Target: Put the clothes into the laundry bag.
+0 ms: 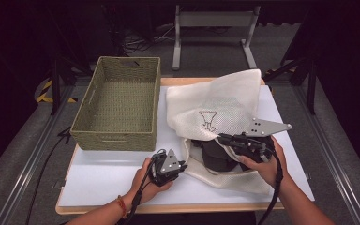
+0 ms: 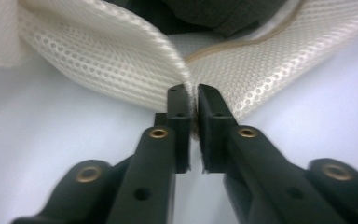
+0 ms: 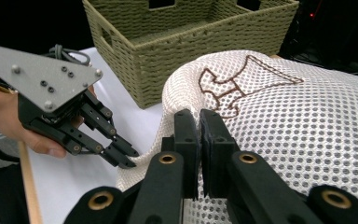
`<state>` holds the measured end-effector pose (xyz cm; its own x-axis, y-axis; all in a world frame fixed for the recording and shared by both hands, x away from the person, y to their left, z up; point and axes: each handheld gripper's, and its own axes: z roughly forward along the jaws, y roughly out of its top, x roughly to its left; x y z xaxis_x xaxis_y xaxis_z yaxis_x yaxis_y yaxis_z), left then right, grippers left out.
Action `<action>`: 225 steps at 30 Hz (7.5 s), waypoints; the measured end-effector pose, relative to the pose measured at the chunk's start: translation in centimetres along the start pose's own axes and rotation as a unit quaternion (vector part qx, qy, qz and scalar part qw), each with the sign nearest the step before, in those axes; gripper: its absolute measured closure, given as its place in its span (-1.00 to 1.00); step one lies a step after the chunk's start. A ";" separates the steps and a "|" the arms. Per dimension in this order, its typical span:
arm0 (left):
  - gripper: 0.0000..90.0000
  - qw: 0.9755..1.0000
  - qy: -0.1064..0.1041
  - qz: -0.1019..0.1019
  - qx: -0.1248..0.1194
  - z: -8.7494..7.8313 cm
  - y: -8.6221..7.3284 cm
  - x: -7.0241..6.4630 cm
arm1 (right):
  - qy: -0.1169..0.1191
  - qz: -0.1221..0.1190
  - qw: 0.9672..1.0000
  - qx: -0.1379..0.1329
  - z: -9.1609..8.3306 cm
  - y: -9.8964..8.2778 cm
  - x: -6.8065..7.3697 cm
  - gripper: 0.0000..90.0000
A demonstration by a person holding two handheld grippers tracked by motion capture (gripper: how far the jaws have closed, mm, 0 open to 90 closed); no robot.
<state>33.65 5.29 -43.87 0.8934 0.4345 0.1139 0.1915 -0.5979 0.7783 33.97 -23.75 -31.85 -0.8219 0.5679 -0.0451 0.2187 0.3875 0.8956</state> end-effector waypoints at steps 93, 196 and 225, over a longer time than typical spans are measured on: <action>0.95 0.987 0.051 -0.115 -0.103 8.1 7.2 2.3 | 0.005 0.042 0.998 0.049 3.1 -2.0 0.7 0.97; 0.55 0.999 -0.006 -0.043 0.025 -6.1 -6.7 1.1 | 0.046 -0.035 0.980 0.193 5.6 -6.4 2.5 0.79; -0.43 0.998 0.018 -0.052 -0.024 -9.1 -7.1 2.7 | 0.057 -0.044 0.985 0.156 2.3 -7.3 2.7 0.81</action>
<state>31.03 16.89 -43.50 0.8538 0.5180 0.0524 0.2630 -0.5159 0.8153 31.36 -23.37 -39.57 -0.8948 0.4437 -0.0495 0.2812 0.6462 0.7094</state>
